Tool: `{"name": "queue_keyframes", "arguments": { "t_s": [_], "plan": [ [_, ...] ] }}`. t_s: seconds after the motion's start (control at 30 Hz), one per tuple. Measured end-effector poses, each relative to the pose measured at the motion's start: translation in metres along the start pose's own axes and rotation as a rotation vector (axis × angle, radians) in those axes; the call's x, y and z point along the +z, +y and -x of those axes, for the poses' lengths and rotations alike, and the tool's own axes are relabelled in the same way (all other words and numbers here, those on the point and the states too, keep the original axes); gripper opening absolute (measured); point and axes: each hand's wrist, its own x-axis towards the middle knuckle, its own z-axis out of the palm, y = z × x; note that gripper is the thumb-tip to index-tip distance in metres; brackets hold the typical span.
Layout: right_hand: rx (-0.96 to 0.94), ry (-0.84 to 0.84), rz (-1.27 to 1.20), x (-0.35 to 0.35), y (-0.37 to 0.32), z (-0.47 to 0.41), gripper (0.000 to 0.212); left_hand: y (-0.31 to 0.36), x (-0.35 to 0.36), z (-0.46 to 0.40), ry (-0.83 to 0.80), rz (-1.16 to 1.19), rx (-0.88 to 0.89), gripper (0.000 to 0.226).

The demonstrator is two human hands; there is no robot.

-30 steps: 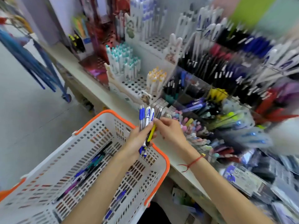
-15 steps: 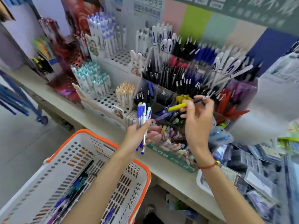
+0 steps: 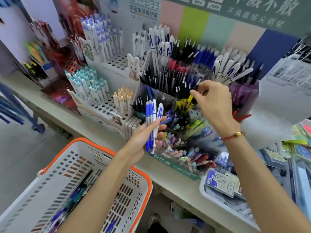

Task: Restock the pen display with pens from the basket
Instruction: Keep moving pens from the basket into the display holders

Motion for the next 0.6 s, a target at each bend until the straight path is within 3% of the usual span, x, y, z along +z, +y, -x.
{"name": "queue_keyframes", "arguments": {
  "t_s": [0.1, 0.17, 0.23, 0.33, 0.37, 0.5, 0.6],
  "plan": [
    [0.004, -0.181, 0.279, -0.001, -0.005, -0.009, 0.028, -0.001, 0.001, 0.004, -0.04, -0.028, -0.031, 0.024],
    [0.017, -0.235, 0.316, 0.0, -0.005, -0.015, 0.034, -0.002, 0.0, 0.006, -0.053, -0.058, -0.05, 0.025],
    [0.021, -0.165, 0.235, -0.003, -0.006, -0.015, 0.035, -0.004, -0.001, 0.007, -0.051, -0.076, -0.059, 0.025],
    [-0.05, 0.093, 0.065, -0.009, -0.017, 0.002, 0.02, -0.007, -0.001, 0.006, -0.056, -0.039, -0.057, 0.022],
    [-0.08, 0.089, -0.008, -0.009, -0.022, 0.009, 0.019, -0.006, 0.0, 0.006, -0.067, -0.013, -0.05, 0.022],
    [-0.046, -0.399, -0.176, 0.006, -0.037, 0.028, 0.027, -0.004, 0.007, 0.003, -0.085, -0.008, -0.014, 0.02],
    [-0.002, -0.357, -0.25, 0.013, -0.035, 0.025, 0.019, 0.0, 0.012, 0.001, -0.103, -0.014, 0.021, 0.018]
  ]
}}
